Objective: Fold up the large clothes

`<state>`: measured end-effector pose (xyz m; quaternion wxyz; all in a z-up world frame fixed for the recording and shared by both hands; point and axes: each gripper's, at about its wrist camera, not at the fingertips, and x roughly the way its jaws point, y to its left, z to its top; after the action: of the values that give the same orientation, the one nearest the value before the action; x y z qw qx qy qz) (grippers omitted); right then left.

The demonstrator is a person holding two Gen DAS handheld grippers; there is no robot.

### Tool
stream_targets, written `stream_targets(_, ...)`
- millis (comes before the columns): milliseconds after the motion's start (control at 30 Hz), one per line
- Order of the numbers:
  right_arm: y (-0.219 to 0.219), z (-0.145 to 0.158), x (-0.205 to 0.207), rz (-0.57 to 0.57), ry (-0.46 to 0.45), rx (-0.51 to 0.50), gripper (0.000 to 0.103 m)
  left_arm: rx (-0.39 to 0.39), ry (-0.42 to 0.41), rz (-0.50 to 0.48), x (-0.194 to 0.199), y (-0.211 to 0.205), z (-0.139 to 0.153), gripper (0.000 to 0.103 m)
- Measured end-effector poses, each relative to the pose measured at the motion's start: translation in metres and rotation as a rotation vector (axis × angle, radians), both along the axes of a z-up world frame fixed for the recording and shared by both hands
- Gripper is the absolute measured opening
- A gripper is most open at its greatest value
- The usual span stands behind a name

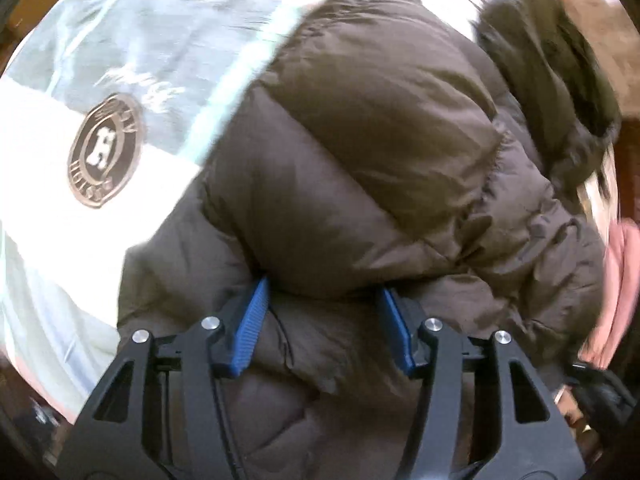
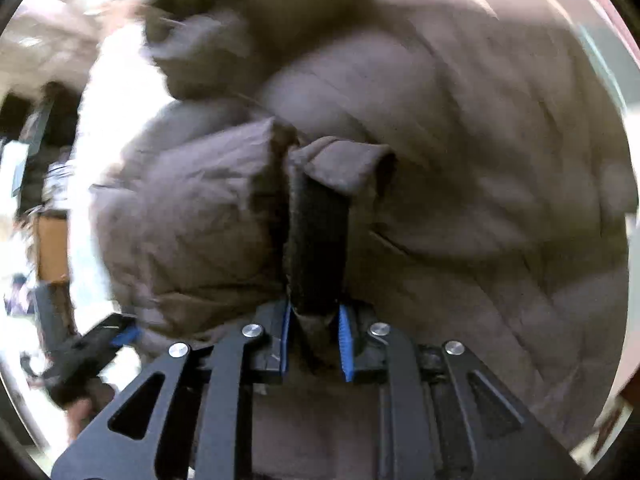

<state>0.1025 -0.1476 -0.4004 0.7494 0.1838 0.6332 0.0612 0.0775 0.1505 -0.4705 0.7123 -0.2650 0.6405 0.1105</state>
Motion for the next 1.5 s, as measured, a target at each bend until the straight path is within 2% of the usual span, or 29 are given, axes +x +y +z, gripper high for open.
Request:
stream_targets(100, 0.027, 0.046, 0.029, 0.070, -0.173, -0.015, 0.020, -0.047, -0.034, 0.120, 0.002, 0.018, 0.003, 0.055)
stream_targets(167, 0.029, 0.064, 0.050, 0.061, -0.253, -0.044, 0.020, -0.055, -0.065, 0.135, 0.014, 0.020, 0.010, 0.054)
stream_targets(200, 0.024, 0.066, 0.059, 0.031, -0.256, -0.078, 0.020, -0.055, -0.075, 0.127, 0.018, 0.018, 0.014, 0.057)
stream_targets(300, -0.005, 0.048, 0.074, -0.103, -0.159, -0.174, 0.023, -0.054, -0.116, 0.089, 0.031, 0.010, 0.029, 0.070)
stream_targets(367, -0.031, 0.015, 0.075, -0.160, -0.018, -0.204, 0.033, -0.035, -0.131, 0.071, 0.033, 0.010, 0.040, 0.071)
stream_targets(400, -0.041, -0.001, 0.073, -0.162, 0.058, -0.198, 0.041, -0.026, -0.137, 0.065, 0.033, 0.011, 0.045, 0.071)
stream_targets(467, -0.054, 0.001, 0.061, -0.187, 0.046, -0.185, 0.051, 0.015, -0.170, 0.036, 0.035, 0.010, 0.058, 0.070)
stream_targets(500, -0.058, 0.011, 0.052, -0.215, -0.003, -0.217, 0.062, 0.033, -0.183, 0.017, 0.037, 0.006, 0.063, 0.067)
stream_targets(533, -0.063, 0.021, 0.046, -0.251, -0.051, -0.252, 0.065, 0.049, -0.193, -0.011, 0.042, 0.001, 0.068, 0.064)
stream_targets(567, -0.069, 0.035, 0.037, -0.308, -0.122, -0.267, 0.065, 0.051, -0.201, -0.042, 0.045, -0.003, 0.073, 0.047)
stream_targets(600, -0.074, 0.044, 0.032, -0.355, -0.188, -0.209, 0.065, 0.028, -0.201, -0.089, 0.054, -0.009, 0.070, 0.027)
stream_targets(667, -0.069, 0.039, 0.040, -0.318, -0.195, -0.039, 0.045, -0.030, -0.179, -0.132, 0.067, -0.020, 0.056, 0.007)
stream_targets(700, -0.059, 0.032, 0.048, -0.267, -0.166, 0.005, 0.032, -0.039, -0.171, -0.138, 0.070, -0.022, 0.051, 0.006)
stream_targets(767, -0.046, 0.018, 0.062, -0.202, -0.134, 0.023, 0.031, -0.017, -0.133, -0.152, 0.079, -0.028, 0.035, 0.006)
stream_targets(867, -0.037, -0.025, 0.081, -0.155, -0.016, -0.092, 0.031, -0.032, -0.063, -0.102, 0.075, -0.017, 0.006, 0.005)
stream_targets(900, -0.041, -0.042, 0.083, -0.167, 0.021, -0.079, 0.029, -0.047, -0.049, -0.092, 0.075, -0.014, 0.000, 0.005)
stream_targets(967, -0.050, -0.046, 0.085, -0.160, 0.029, -0.052, 0.029, -0.065, -0.040, -0.086, 0.076, -0.010, -0.003, 0.005)
stream_targets(1000, -0.054, -0.039, 0.081, -0.154, 0.030, -0.038, 0.034, -0.052, -0.039, -0.094, 0.073, -0.011, 0.009, 0.005)
stream_targets(1033, -0.063, -0.024, 0.073, -0.160, 0.017, -0.014, 0.050, -0.046, -0.061, -0.104, 0.068, -0.013, 0.022, 0.007)
stream_targets(1067, -0.071, -0.011, 0.058, -0.174, -0.009, -0.002, 0.063, -0.034, -0.102, -0.128, 0.058, -0.016, 0.041, 0.023)
stream_targets(1100, -0.086, 0.005, 0.035, -0.204, -0.044, -0.018, 0.085, -0.012, -0.122, -0.153, 0.049, -0.019, 0.053, 0.043)
stream_targets(1133, -0.097, 0.011, 0.020, -0.222, -0.055, -0.045, 0.089, 0.026, -0.126, -0.178, 0.035, -0.020, 0.062, 0.047)
stream_targets(1167, -0.111, 0.014, -0.005, -0.235, -0.044, -0.087, 0.089, 0.045, -0.118, -0.189, 0.024, -0.019, 0.066, 0.045)
stream_targets(1233, -0.145, 0.009, -0.049, -0.262, 0.037, -0.155, 0.089, 0.014, -0.064, -0.191, -0.010, -0.013, 0.061, 0.042)
stream_targets(1300, -0.173, -0.003, -0.078, -0.281, 0.127, -0.253, 0.088, -0.025, 0.028, -0.189, -0.042, -0.005, 0.041, 0.039)
stream_targets(1367, -0.203, -0.020, -0.107, -0.310, 0.243, -0.498, 0.088, 0.019, 0.115, -0.192, -0.069, 0.001, 0.024, 0.035)
stream_targets(1400, -0.219, -0.026, -0.120, -0.340, 0.265, -0.516, 0.088, 0.017, 0.130, -0.179, -0.083, 0.007, 0.020, 0.036)
stream_targets(1433, -0.229, -0.032, -0.128, -0.360, 0.287, -0.489, 0.088, 0.001, 0.129, -0.159, -0.092, 0.012, 0.019, 0.038)
stream_targets(1500, -0.248, -0.048, -0.140, -0.394, 0.337, -0.388, 0.089, -0.029, 0.141, -0.125, -0.104, 0.021, 0.014, 0.038)
